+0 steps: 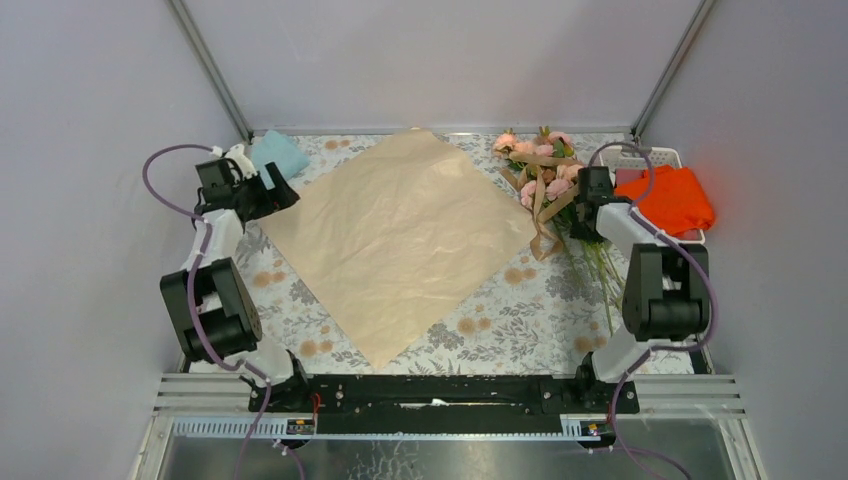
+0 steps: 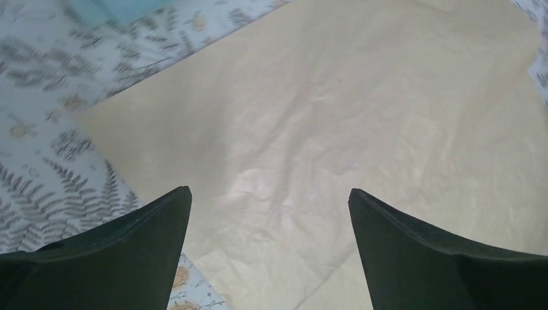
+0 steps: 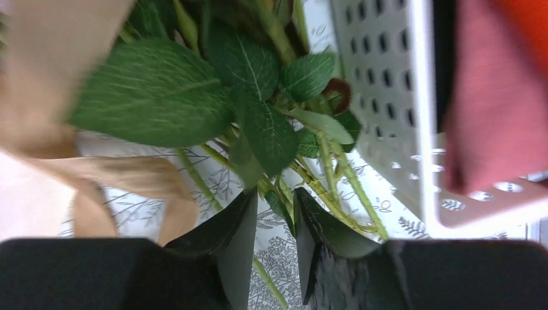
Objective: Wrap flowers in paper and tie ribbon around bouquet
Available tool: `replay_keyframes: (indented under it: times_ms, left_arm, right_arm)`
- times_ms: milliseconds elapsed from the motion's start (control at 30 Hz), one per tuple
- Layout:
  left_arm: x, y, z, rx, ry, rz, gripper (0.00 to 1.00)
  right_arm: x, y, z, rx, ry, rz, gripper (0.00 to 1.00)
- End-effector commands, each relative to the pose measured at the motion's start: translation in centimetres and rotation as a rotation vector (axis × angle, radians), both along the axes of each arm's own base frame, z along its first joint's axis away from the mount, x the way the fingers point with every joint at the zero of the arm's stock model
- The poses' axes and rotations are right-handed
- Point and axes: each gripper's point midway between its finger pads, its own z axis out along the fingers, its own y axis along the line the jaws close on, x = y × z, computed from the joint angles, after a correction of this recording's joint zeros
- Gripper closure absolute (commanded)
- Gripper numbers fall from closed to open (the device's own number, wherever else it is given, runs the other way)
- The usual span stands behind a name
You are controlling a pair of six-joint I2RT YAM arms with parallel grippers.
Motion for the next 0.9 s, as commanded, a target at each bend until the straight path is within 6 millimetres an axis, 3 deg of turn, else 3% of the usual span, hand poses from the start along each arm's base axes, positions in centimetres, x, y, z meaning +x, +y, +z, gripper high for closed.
replay_keyframes:
  times_ms: [0,133,267,333,433,500,733,867]
  left_arm:
    - [-1.1,-4.1,2.0,0.067,-0.024,-0.204,0.01]
    - [-1.7,-6.6,2.5,0.091,-0.049,-0.295,0.01]
    - [-1.8,-7.4,2.6,0.094,-0.045,-0.322,0.01]
    - [-1.6,-7.4,2.6,0.094,-0.040,-0.323,0.01]
    - [-1.5,-7.4,2.6,0.100,-0.034,-0.322,0.01]
    - [-1.5,-7.4,2.6,0.104,-0.033,-0.326,0.01]
    - [-1.5,-7.8,3.8,0.129,-0.059,-0.351,0.01]
    - [-1.7,-8.0,4.2,0.132,-0.072,-0.358,0.01]
  right_arm:
    - [-0.4,-0.7,-2.1,-0.042,0.102,-0.019,0.64]
    - [-0.2,-1.6,-3.5,-0.095,0.128,-0.028,0.59]
    - [0.4,-1.5,-4.7,-0.094,0.157,-0.015,0.59]
    - [0.5,-1.6,-4.9,-0.100,0.162,-0.008,0.66]
    - [0.3,-1.6,-3.7,-0.102,0.164,-0.002,0.90]
    - [0.5,-1.4,-1.3,-0.092,0.120,-0.001,1.00]
    - [1.2,-1.3,11.8,-0.095,-0.175,-0.010,1.00]
    - [1.5,2.0,18.1,0.061,-0.370,0.098,1.00]
